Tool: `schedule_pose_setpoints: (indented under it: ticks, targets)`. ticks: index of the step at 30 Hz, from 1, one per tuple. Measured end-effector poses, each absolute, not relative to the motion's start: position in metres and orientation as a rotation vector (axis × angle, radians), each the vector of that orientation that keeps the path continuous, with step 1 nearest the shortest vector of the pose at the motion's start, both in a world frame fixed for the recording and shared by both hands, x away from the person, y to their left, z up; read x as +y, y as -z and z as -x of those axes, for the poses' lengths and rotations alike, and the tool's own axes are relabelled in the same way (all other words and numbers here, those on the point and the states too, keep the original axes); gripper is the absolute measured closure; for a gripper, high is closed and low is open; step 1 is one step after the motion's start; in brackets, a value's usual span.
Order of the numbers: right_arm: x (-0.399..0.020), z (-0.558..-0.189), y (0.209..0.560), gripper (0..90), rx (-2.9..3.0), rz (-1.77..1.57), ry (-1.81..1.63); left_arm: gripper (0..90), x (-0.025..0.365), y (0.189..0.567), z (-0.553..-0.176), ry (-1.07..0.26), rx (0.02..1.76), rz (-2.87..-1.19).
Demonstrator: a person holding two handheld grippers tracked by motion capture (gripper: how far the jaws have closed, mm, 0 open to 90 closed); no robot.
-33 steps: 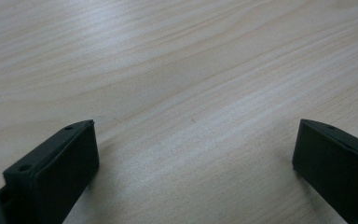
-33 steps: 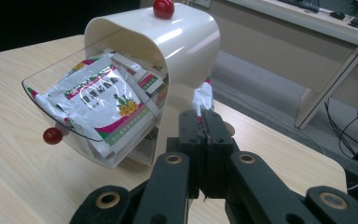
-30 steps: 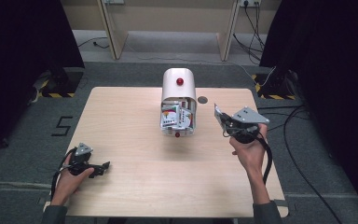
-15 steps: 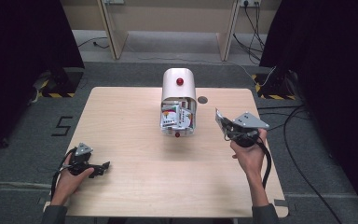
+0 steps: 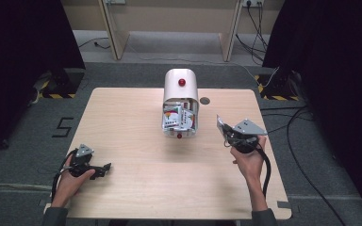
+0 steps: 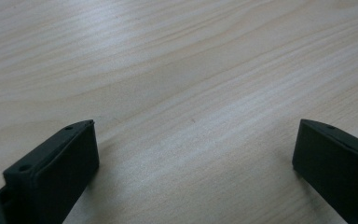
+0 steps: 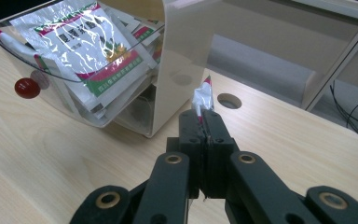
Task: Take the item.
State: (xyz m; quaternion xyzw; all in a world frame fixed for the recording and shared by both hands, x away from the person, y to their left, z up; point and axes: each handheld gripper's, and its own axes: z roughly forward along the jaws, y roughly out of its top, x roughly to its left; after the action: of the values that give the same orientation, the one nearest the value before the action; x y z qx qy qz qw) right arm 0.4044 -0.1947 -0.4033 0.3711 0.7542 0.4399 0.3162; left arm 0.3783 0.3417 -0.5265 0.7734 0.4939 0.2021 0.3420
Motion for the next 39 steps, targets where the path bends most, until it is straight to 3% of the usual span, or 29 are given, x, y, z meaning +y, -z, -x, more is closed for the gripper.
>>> schedule_pose_setpoints:
  ticks: [39]
  targets:
    - [-0.182,-0.409,0.446,89.0,2.052,-0.973,-1.14,0.0,0.342,0.527,-0.378,-0.525,1.284,-2.011]
